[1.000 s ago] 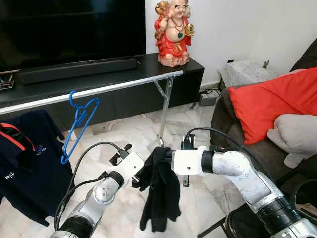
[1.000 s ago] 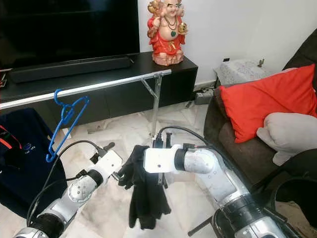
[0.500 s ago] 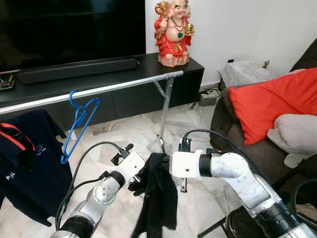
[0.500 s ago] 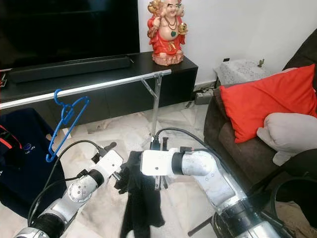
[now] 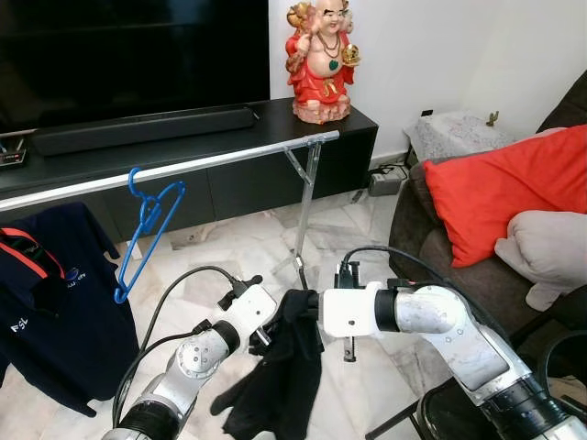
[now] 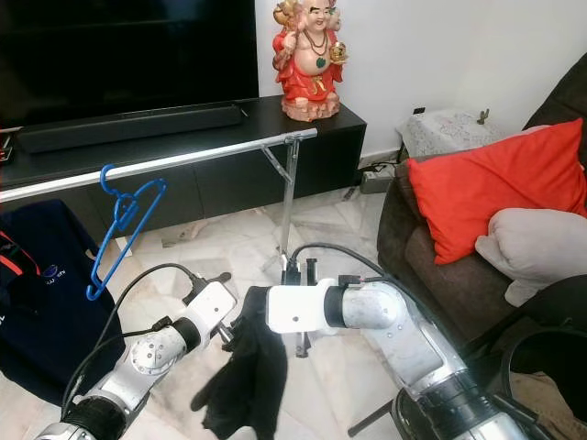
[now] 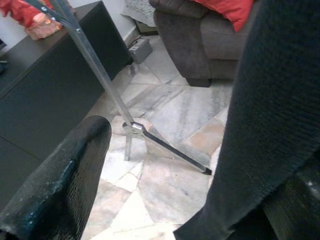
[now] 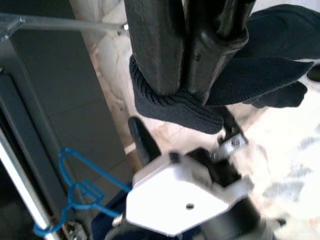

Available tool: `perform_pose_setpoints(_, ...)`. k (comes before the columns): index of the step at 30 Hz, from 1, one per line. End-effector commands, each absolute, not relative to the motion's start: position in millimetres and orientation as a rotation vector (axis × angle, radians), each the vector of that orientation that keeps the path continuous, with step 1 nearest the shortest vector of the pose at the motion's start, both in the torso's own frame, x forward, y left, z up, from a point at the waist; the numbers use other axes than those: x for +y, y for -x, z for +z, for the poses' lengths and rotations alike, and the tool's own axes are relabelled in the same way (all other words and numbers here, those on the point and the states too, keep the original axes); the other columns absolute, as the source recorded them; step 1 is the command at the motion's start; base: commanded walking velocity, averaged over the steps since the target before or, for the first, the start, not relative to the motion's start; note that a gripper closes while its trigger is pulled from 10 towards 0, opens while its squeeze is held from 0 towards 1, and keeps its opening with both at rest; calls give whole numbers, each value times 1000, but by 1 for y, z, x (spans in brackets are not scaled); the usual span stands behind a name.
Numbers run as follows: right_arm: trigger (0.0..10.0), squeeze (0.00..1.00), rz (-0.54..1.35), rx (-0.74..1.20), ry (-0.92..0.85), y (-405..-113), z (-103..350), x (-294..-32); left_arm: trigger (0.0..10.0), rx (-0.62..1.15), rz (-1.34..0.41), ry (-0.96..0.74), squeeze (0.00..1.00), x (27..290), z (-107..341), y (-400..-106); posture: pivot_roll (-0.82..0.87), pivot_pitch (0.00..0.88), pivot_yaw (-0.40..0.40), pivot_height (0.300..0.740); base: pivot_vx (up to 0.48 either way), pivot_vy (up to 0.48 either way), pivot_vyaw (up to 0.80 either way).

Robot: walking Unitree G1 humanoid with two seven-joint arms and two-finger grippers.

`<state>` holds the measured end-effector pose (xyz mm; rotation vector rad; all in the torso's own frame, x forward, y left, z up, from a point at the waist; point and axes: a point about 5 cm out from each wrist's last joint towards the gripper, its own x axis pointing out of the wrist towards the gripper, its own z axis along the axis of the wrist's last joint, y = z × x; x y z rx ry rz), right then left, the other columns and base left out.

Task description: Hang hanger

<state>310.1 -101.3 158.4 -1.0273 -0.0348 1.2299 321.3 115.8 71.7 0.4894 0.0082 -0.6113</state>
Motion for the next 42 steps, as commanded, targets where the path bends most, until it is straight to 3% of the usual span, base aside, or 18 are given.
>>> perform_pose_setpoints(1, 10000, 0, 1228, -73, 1060, -311, 164, -100, 10000, 27, -614, -484, 0, 119, 69, -320, 15, 57, 9, 740, 0, 0, 0)
perform_pose_setpoints(26, 10000, 0, 1283, -142, 938, -303, 175, -87, 10000, 0, -574, -479, 0, 119, 75, -324, 13, 54, 8, 740, 0, 0, 0)
perform_pose_setpoints(27, 10000, 0, 1282, -134, 947, -303, 174, -88, 2078, 0, -575, -476, 0, 119, 75, -324, 12, 54, 7, 740, 0, 0, 0)
perform_pose_setpoints(28, 10000, 0, 1280, -122, 963, -303, 172, -90, 0, 0, -575, -473, 0, 119, 75, -324, 12, 54, 6, 740, 0, 0, 0)
perform_pose_setpoints(31, 10000, 0, 1259, -71, 1040, -306, 162, -97, 0, -9, -568, -471, 0, 119, 77, -324, 14, 53, 6, 740, 0, 0, 0)
perform_pose_setpoints(42, 10000, 0, 1253, -58, 1050, -306, 158, -98, 0, -9, -574, -468, 0, 120, 77, -324, 19, 52, 6, 740, 0, 0, 0)
